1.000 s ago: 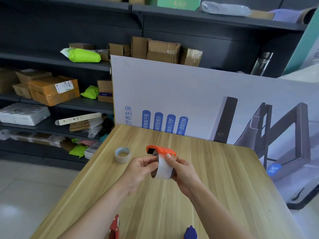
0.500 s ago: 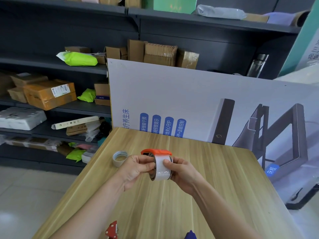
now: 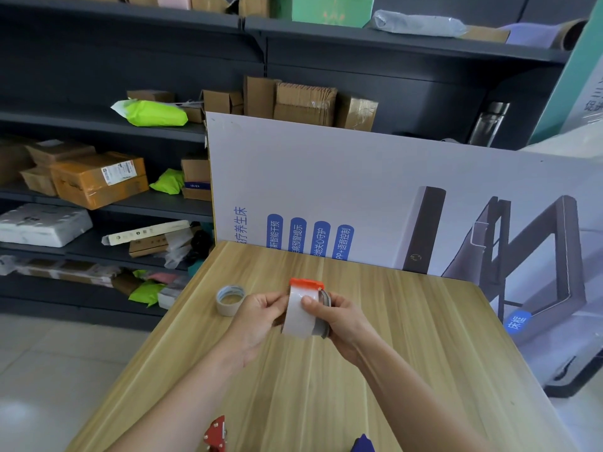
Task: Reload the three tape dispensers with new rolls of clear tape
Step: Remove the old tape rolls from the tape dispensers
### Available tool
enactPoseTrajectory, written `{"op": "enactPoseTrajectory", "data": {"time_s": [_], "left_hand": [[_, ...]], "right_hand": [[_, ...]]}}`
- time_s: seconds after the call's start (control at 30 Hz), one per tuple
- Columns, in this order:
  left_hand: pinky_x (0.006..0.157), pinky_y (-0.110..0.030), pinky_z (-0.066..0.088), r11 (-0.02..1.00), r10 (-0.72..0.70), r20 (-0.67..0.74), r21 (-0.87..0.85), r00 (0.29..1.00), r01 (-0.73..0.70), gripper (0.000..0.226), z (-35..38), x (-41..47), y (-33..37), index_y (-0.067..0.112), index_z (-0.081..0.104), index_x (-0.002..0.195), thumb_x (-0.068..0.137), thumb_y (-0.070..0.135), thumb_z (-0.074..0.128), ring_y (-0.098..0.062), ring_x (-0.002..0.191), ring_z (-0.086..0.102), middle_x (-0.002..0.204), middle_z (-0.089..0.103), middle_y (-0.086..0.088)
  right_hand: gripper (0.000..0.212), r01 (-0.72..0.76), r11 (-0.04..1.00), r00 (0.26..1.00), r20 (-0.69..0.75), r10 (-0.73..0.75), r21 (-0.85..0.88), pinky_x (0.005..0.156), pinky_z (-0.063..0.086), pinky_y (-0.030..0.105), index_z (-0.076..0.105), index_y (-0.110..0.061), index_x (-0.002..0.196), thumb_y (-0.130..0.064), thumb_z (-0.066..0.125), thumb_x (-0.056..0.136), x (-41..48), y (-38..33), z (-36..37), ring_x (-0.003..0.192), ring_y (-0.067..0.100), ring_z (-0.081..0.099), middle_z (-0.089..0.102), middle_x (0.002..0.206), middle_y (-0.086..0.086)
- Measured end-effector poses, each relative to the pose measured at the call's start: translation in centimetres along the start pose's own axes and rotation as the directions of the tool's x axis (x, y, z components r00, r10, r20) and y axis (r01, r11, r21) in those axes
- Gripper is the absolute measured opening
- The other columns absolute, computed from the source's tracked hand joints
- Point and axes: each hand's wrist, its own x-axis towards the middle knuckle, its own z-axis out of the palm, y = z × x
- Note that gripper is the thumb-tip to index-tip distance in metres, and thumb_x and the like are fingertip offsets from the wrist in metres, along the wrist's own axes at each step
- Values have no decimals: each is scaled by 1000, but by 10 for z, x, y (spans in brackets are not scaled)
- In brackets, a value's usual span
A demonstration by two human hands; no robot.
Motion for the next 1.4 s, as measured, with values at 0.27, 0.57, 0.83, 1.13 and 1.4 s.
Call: {"op": "enactPoseTrajectory", "data": {"time_s": [0.27, 0.57, 0.83, 1.13, 1.4], "left_hand": [[65, -25, 44, 900, 172, 17, 405, 985, -164, 18, -1, -4, -19, 23, 60, 73, 81, 11, 72, -2, 64, 57, 67, 66, 14], [66, -28, 40, 450, 340, 237, 809, 910, -379, 16, -2, -9, -26, 19, 53, 78, 80, 13, 68, -13, 74, 52, 80, 54, 12], [59, -26, 33, 506, 330, 201, 788, 922, -352, 24, -8, 4, -40, 17, 42, 73, 82, 5, 60, -8, 65, 42, 74, 45, 11], [64, -27, 38, 862, 113, 26, 494, 993, -111, 13, -32, 42, -58, 16, 50, 81, 90, 9, 57, -10, 65, 48, 71, 55, 5], [55, -19, 35, 811, 64, -215, 580, 975, 75, 24, -42, 101, -94, 23, 48, 69, 83, 12, 64, -8, 63, 50, 66, 52, 10]], "right_hand": [[79, -125, 969, 970, -230, 75, -213, 63, 54, 30, 59, -5, 95, -74, 71, 58, -3, 7, -1, 77, 21, 68, 69, 86, 10], [33, -207, 922, 955, -272, 118, -327, 62, 46, 32, 61, -7, 78, -35, 76, 68, 10, 16, -6, 62, 21, 51, 54, 68, 9], [29, -312, 949, 911, -294, 289, -34, 72, 61, 37, 66, -2, 86, -22, 80, 71, 25, 36, -16, 65, 25, 67, 65, 72, 9], [23, -320, 947, 863, -421, 279, -28, 78, 59, 39, 65, 0, 84, -17, 76, 73, 53, 54, -32, 68, 23, 64, 64, 74, 10], [33, -342, 938, 808, -529, 261, -61, 81, 56, 40, 64, -3, 99, -17, 73, 71, 80, 91, -32, 72, 21, 62, 65, 83, 8]]}}
